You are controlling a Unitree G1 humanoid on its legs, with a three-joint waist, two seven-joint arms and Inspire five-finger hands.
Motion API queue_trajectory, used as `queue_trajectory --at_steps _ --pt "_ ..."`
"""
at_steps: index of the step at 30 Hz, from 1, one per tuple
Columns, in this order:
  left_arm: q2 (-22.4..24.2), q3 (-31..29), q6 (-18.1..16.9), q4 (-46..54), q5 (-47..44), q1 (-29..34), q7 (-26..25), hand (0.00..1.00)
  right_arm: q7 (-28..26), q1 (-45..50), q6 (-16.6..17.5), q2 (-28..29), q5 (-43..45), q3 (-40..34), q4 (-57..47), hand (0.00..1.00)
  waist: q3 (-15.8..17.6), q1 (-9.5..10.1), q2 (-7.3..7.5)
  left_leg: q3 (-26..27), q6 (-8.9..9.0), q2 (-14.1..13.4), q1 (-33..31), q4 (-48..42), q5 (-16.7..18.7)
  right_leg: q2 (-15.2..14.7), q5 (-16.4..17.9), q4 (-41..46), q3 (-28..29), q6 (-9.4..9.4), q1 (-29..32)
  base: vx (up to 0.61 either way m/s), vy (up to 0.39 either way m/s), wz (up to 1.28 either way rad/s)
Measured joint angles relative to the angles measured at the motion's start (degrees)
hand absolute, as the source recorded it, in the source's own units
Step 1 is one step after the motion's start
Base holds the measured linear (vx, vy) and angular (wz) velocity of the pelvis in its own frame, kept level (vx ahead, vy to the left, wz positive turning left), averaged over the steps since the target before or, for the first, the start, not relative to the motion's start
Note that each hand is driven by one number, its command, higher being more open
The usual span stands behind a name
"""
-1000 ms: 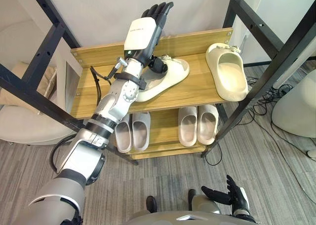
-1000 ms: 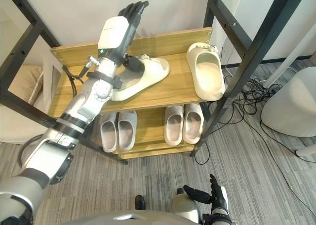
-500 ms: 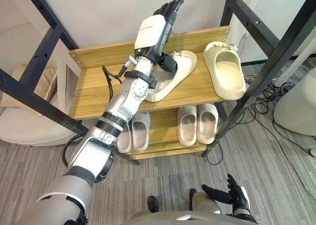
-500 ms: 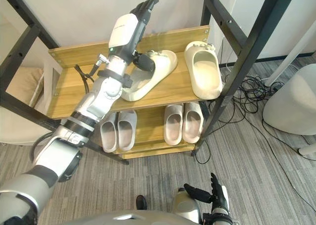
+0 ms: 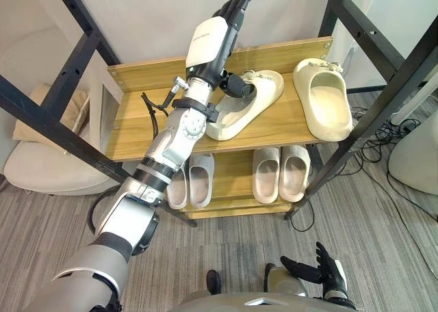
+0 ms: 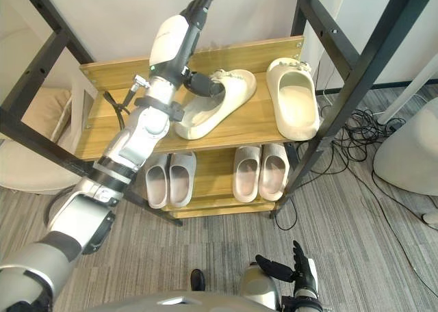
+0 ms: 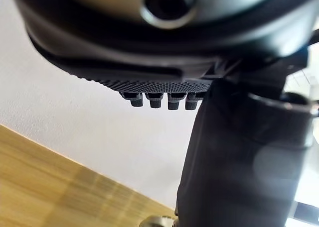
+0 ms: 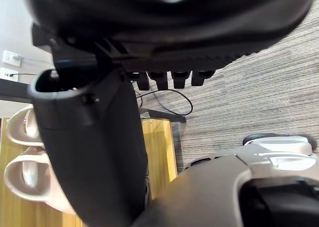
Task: Organize the slippers on the shoe rack
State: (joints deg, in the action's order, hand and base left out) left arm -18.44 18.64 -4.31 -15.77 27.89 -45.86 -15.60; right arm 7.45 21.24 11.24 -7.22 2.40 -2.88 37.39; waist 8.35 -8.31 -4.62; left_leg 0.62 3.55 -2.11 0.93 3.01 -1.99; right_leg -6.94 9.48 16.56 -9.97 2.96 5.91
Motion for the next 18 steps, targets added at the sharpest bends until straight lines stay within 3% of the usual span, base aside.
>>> queue_trajectory --at_steps 9,13,18 --pt "-1.73 -7.06 -1.13 11.79 -4.01 10.43 -0.33 1.0 0.03 -0.2 -0.03 0.06 -0.05 -0.11 1.2 1.0 -0.07 1.65 0.15 -1.03 0.02 -0.03 0.0 -0.2 -0.01 -0.26 0.06 -0.32 -0.95 -0.09 -0.61 -0.02 -0.008 0.06" --pt "-0.82 -9.95 -3.71 20.57 -16.09 21.41 -0.36 1.0 -0.02 -0.27 -1.14 0.61 -0.13 -0.34 1.81 1.0 -0.67 2.38 1.19 -1.22 0.04 -0.08 0.04 -0.18 -0.01 -0.26 0.06 -0.77 -1.18 -0.08 -1.0 0.0 -0.005 0.03" --pt "2.32 -10.01 -4.65 23.33 -32.0 31.02 0.59 1.0 -0.35 -0.21 -1.75 0.75 -0.19 -0.33 2.41 1.0 -1.52 3.48 2.41 -1.21 0.05 -0.23 0.12 -0.16 0.0 -0.25 -0.11 -1.3 -1.15 0.02 -1.38 0.0 0.0 0.0"
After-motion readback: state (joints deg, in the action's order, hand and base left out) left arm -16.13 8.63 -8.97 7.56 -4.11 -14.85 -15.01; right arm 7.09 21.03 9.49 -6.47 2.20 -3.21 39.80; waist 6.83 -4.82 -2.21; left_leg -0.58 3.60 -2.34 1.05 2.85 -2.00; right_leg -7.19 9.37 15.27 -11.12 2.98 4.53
